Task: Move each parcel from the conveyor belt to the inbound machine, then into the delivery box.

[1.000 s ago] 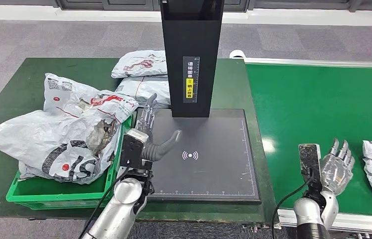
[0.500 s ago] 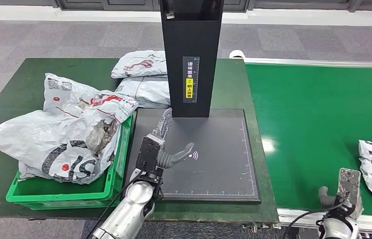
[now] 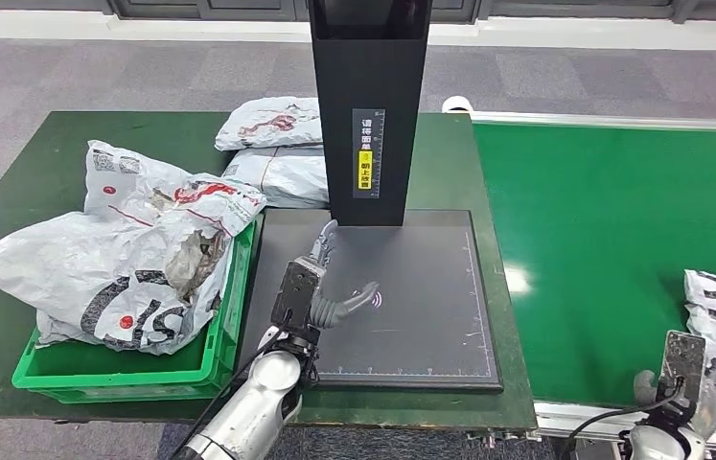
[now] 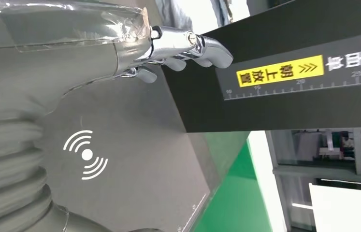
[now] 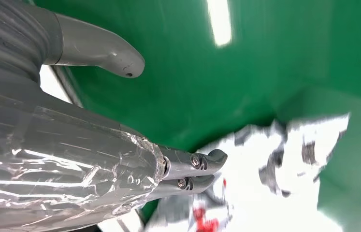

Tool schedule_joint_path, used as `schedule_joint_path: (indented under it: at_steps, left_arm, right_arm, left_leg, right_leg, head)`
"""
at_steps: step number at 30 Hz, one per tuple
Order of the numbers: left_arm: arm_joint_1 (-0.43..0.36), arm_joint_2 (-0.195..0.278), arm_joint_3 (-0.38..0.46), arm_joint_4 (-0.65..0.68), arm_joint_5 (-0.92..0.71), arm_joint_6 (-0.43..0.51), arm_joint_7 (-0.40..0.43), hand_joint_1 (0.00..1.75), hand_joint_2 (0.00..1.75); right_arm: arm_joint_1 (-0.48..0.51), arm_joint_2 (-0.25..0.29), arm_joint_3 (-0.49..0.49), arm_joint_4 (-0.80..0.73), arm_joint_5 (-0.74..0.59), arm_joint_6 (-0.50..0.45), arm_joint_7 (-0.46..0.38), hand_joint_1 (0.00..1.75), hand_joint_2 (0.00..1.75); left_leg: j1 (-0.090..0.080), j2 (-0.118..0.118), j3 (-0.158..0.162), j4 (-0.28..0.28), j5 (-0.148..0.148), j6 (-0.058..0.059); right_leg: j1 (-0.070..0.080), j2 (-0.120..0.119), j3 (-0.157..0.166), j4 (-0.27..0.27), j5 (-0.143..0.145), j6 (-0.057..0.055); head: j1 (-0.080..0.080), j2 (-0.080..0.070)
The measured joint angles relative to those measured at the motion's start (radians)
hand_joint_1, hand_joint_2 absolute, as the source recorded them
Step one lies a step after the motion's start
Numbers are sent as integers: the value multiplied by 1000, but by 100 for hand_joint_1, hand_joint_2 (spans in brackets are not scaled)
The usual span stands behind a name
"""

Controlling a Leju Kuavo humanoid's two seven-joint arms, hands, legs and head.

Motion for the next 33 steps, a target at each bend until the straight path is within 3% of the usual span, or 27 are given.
schedule_joint_path:
  at_steps: [19, 33]
  left_arm:
    - [-10, -7, 9, 48, 35, -4, -3, 0, 175]
    - [-14, -6, 51, 87, 61, -6, -38, 0, 175]
  right_arm:
    - [44, 9, 5, -148, 100, -38, 61, 0, 175]
    - [39, 7, 5, -118, 99, -69, 44, 0, 175]
  left_leg:
    - [0, 0, 0, 0, 0, 0]
    - [0, 0, 0, 0, 0, 0]
  right_leg:
    - [0, 0, 0, 0, 0, 0]
    - [0, 0, 0, 0, 0, 0]
  head:
    - [0, 0]
    - [0, 0]
